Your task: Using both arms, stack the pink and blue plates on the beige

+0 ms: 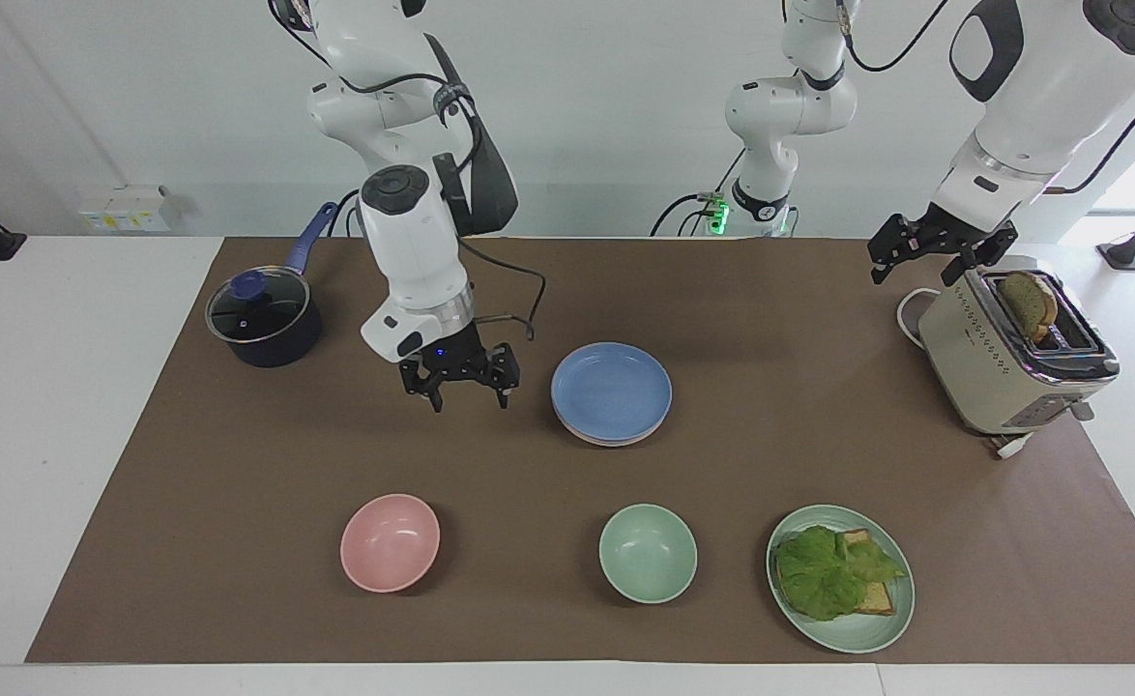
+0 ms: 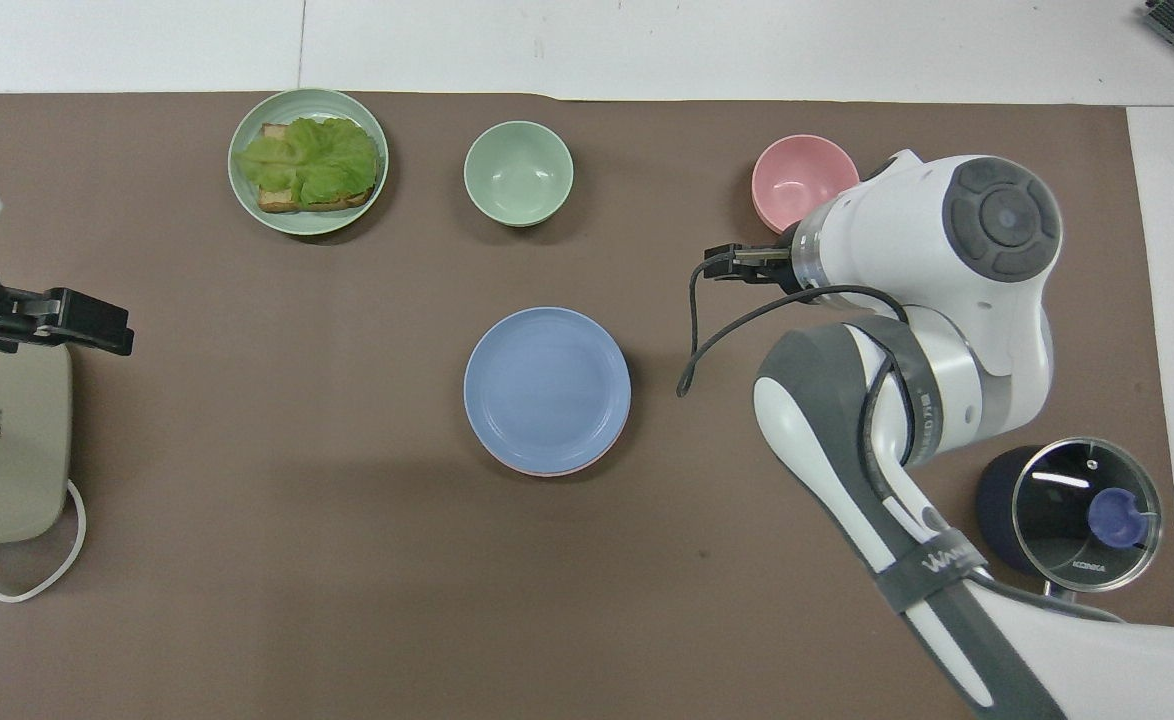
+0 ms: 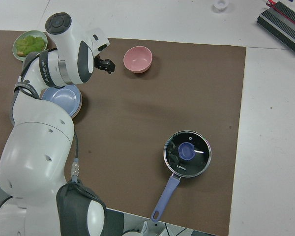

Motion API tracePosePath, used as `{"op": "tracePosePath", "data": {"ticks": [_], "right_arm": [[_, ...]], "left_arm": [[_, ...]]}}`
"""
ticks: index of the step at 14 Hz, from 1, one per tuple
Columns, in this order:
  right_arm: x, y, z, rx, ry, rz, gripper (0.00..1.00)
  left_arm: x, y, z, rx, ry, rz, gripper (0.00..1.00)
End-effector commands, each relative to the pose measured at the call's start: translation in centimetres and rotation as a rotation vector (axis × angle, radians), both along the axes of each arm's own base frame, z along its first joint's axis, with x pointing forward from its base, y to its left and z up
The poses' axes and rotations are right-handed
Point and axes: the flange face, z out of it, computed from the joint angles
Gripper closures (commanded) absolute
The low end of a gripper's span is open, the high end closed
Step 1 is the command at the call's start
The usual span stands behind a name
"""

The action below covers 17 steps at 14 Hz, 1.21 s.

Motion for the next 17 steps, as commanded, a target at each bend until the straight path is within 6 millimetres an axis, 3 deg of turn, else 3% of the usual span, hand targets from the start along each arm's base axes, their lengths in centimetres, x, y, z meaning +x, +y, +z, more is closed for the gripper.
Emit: {"op": "tracePosePath", "data": {"ticks": [1,3,7,17], "right_arm": [[-0.4,-1.7,2.7,-0.018,-0.009,-0.012,0.00],[-1.1,-3.0,5.4,-0.037,-0.004,-0.017,0.00],[-2.5,-7.5,10.5,-0.036,0.013,-0.077,0.00],[-7.5,-14.5,16.6,-0.075,0.083,-0.159,0.00]], "left_arm": [[-0.3,0.2,0.3,0.018,0.003,0.007,0.00],[-0.3,0.1,0.3,0.018,0.003,0.005,0.00],[-0.3,0.2,0.3,0.018,0.003,0.007,0.00],[-0.3,0.1,0.3,0.018,0.003,0.007,0.00]]}}
